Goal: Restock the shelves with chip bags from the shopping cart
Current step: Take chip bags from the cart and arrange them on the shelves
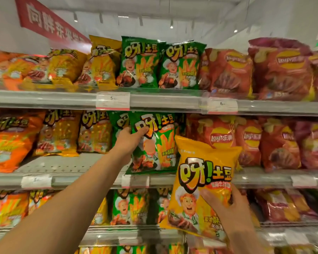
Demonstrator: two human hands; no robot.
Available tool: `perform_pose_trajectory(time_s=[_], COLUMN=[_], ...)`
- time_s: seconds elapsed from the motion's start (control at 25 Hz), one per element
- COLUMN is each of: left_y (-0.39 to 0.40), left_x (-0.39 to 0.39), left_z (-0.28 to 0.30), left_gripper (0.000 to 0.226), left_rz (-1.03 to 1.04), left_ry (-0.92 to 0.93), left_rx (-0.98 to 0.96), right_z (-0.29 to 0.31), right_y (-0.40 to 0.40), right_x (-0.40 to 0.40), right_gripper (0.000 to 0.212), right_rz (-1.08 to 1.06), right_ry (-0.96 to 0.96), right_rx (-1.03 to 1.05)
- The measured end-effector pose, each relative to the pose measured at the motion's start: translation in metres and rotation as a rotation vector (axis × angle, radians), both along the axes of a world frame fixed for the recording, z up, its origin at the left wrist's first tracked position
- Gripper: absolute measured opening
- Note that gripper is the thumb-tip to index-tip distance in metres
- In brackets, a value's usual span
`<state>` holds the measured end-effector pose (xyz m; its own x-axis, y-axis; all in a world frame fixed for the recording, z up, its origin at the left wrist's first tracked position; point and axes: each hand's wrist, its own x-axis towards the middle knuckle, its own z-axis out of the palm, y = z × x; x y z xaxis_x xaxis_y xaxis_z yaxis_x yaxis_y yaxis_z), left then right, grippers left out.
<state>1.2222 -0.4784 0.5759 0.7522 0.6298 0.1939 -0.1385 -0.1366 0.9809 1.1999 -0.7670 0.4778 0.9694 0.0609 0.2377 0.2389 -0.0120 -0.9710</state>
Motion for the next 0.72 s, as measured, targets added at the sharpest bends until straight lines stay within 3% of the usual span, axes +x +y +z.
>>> perform_pose_trajectory(time_s=[0.32,0.52,0.72], left_y=[0.028,0.024,-0.009], left_x=[0.023,0.028,0.048], left_z=[0.002,-0.002,-0.012], left_gripper=[0.024,0.027,0.033], left_rz=[-0.096,-0.094,-0.136], left_ry=[0.019,-0.071,-0.008], left_rx=[0.115,0.043,0.043], right_z=[-0.005,-0.006,-0.007], right_y=[0.019,0.032,0.023], right_x=[0.041,0.049,0.051], right_gripper=[0.047,0.051,0.032], right_rz=[0.074,0.108,0.014], right_ry=[-0.019,-0.019,-0.124], right_rx=[-0.017,0.024,0.051])
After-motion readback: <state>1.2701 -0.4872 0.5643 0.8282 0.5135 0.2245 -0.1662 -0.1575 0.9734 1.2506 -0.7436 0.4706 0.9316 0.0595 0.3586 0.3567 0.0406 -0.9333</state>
